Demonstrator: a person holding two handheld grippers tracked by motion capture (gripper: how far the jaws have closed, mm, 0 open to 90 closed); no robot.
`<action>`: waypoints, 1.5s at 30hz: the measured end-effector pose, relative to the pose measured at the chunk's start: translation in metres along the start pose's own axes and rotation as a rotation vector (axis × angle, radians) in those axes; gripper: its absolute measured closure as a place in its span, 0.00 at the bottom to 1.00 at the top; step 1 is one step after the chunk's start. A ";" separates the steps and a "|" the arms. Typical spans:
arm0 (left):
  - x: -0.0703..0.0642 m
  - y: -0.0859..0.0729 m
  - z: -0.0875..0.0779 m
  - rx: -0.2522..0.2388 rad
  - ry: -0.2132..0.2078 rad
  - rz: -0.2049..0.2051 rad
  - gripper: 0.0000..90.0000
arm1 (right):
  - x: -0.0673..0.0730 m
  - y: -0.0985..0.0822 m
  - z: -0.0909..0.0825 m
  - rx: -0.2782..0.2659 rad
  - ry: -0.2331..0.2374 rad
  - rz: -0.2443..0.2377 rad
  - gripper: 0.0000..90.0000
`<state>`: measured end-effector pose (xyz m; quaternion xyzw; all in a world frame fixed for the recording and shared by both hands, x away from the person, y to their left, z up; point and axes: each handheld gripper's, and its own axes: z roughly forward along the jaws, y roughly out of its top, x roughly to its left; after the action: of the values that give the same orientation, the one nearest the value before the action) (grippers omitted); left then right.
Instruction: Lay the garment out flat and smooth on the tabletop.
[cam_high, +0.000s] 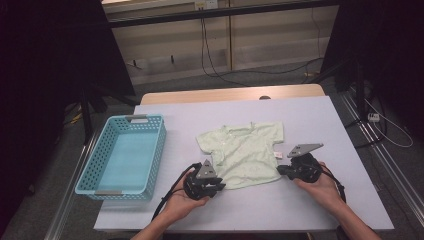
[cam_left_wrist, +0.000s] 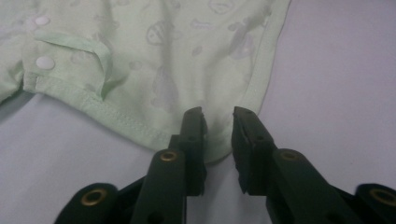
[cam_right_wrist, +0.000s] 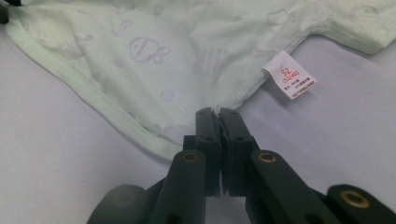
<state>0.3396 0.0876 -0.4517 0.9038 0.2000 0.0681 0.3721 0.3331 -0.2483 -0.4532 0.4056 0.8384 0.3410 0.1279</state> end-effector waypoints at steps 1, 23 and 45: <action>0.000 0.000 0.000 -0.001 -0.003 -0.002 0.94 | 0.001 0.000 -0.001 0.001 0.005 0.003 0.97; 0.013 -0.005 -0.019 -0.048 -0.042 -0.049 0.90 | 0.009 -0.004 -0.007 -0.034 0.050 -0.008 0.84; 0.047 -0.007 -0.039 -0.222 0.200 -0.216 0.06 | 0.012 0.000 -0.015 -0.226 0.031 0.000 0.19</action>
<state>0.3696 0.1362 -0.4302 0.8191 0.3232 0.1390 0.4531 0.3184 -0.2464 -0.4412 0.3833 0.7965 0.4395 0.1598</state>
